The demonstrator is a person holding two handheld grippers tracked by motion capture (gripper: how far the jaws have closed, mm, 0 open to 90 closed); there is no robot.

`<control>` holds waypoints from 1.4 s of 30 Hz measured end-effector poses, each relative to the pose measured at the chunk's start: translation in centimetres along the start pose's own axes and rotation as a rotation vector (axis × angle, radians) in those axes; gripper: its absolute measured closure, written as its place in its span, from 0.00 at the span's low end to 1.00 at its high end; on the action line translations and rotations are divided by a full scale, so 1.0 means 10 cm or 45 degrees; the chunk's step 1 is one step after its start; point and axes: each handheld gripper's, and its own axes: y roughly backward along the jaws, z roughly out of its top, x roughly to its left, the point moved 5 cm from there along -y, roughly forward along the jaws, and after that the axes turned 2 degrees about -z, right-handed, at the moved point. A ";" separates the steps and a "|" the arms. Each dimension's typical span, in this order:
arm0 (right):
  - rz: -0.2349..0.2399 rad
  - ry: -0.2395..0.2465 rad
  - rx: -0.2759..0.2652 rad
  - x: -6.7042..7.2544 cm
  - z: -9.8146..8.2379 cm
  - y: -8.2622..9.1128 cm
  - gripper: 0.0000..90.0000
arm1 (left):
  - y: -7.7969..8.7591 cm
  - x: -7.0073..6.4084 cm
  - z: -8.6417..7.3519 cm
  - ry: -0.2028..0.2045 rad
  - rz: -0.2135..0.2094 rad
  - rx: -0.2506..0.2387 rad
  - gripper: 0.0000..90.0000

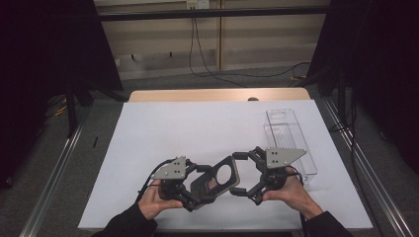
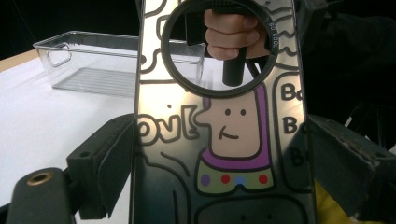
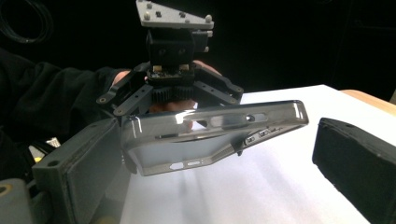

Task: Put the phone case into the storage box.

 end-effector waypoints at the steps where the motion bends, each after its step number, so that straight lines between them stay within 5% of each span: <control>1: 0.006 -0.001 0.003 0.00 -0.01 -0.01 0.01 | 0.00 0.00 0.00 -0.006 0.000 0.007 0.14; 23: 0.221 0.054 0.195 0.01 -0.05 -0.09 0.03 | -0.07 -0.02 -0.06 -0.017 -0.058 0.061 0.14; 27: 0.258 0.035 0.181 0.00 -0.06 -0.09 0.09 | -0.08 -0.04 -0.06 -0.019 -0.073 0.067 0.13; 42: 0.267 0.041 0.219 -0.01 -0.11 -0.13 0.13 | -0.09 -0.02 -0.10 -0.019 -0.083 0.094 0.13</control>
